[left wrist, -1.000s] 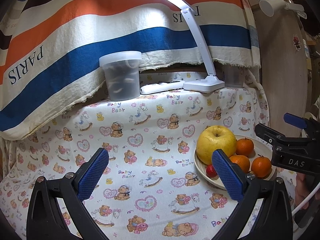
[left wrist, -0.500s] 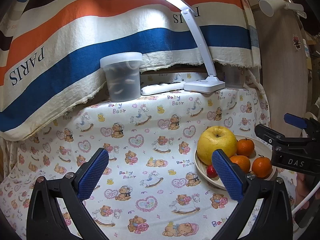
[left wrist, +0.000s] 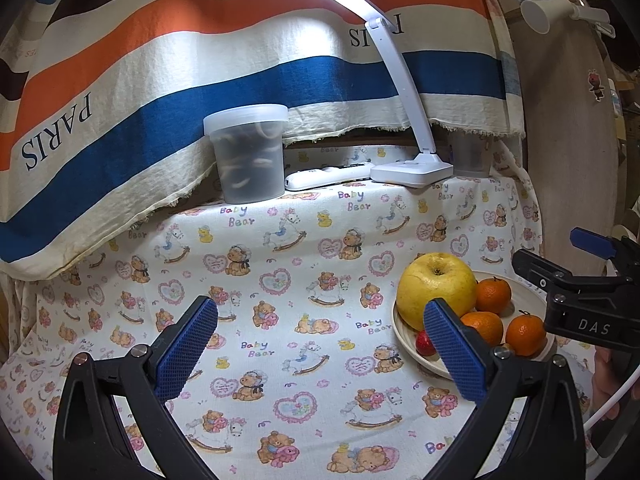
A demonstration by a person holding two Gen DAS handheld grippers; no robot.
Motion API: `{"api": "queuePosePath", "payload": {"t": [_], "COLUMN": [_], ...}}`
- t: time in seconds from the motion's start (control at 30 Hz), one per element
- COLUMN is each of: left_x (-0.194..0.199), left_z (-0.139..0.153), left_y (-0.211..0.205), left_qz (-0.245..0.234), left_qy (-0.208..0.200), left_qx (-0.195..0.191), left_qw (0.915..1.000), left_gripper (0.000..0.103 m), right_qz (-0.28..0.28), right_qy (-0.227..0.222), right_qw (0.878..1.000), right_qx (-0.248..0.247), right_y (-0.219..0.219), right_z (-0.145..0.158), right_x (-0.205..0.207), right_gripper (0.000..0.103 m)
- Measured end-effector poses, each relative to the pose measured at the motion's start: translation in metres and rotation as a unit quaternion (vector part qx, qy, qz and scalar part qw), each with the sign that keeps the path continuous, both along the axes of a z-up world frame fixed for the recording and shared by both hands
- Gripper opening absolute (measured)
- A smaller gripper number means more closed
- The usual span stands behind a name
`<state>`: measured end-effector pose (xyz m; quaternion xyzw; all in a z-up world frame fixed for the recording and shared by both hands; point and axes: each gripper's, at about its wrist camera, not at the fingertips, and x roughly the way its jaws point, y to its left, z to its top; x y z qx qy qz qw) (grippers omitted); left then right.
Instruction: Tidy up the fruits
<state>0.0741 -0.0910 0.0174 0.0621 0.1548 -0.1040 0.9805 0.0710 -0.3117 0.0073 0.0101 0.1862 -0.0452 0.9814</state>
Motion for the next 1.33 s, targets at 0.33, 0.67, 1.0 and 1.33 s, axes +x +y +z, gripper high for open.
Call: {"api": "queuePosePath", "payload": {"t": [0.33,0.67,1.0,1.33], "left_x": [0.0011,0.0014,0.0008,0.003], "left_z": [-0.0007,-0.0009,-0.0005,-0.0003], "left_y": [0.0029,0.0049,0.0035,0.0004], "left_qz": [0.004,0.006,0.005,-0.006], "left_qy": [0.003,0.004,0.005,0.009], "left_qx": [-0.004,-0.01,-0.007,-0.006], "left_qw": [1.0,0.9999,1.0,0.9999], "left_gripper": [0.102,0.102,0.103,0.103], "right_qz": [0.0,0.001,0.0,-0.009], "right_qy": [0.0,-0.001,0.003,0.014], "right_qw": [1.0,1.0,1.0,1.0], "right_qx": [0.0,-0.001,0.001,0.003], "right_y": [-0.0001,-0.0002,-0.0024,-0.002], "right_z": [0.0003,0.0001,-0.0023,-0.0043], "right_x": [0.0001,-0.0001,0.0017,0.007], "right_gripper": [0.102,0.102,0.102,0.102]}}
